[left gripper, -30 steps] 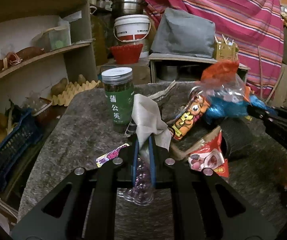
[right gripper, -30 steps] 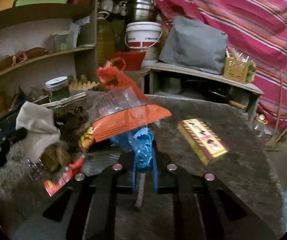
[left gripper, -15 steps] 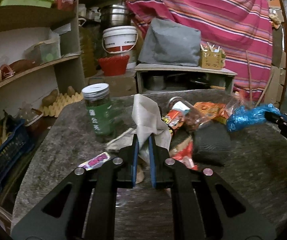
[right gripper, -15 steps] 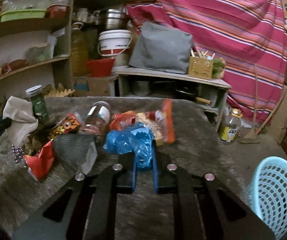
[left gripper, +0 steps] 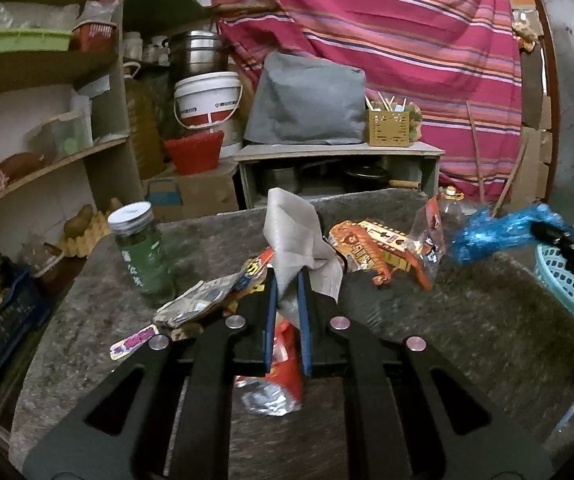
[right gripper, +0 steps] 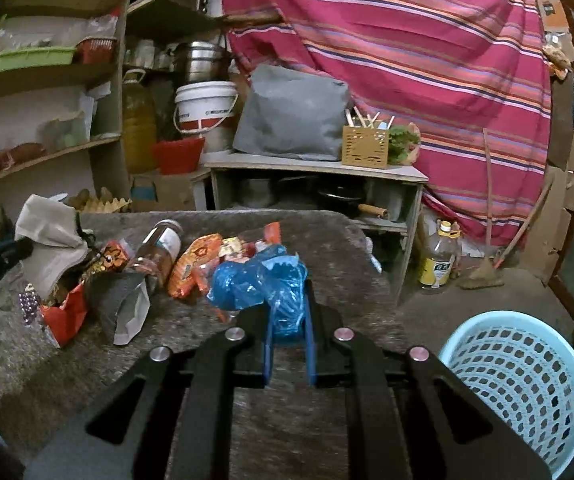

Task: Collect trash
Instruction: 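Carry the cloth and blue bag to the basket and release both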

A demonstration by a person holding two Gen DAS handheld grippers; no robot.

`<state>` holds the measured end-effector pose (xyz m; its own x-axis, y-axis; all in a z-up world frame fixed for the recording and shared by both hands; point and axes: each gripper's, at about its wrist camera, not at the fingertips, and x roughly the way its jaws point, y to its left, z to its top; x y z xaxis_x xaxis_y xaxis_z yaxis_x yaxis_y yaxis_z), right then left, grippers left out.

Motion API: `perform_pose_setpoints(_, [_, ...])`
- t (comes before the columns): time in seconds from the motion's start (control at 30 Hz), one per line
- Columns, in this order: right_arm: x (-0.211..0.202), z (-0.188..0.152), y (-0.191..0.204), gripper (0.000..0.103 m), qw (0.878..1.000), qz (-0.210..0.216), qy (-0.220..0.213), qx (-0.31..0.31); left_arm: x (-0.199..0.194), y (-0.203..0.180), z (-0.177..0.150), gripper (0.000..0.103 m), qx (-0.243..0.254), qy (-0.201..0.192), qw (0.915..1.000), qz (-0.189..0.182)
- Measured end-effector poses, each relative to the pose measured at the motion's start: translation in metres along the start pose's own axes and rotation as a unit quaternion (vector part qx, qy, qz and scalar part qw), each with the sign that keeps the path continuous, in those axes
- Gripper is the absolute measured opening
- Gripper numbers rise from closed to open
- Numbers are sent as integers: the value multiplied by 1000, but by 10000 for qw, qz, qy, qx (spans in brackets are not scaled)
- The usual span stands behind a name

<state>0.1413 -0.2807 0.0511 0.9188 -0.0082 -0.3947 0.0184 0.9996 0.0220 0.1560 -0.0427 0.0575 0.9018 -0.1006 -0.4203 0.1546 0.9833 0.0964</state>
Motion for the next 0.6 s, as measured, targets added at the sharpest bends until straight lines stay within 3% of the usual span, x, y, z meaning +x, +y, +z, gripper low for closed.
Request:
perform_pose_setpoints(0.23, [-29,4,-43,13,9990,-200,-185,349,-10,-52,11,9,266,-174,9993,-180])
perform_pose_setpoints(0.6, [-70,-9,-139,13,9901,-1104,-36,868,-8,-166,12,9,338,-82,9911,-1286])
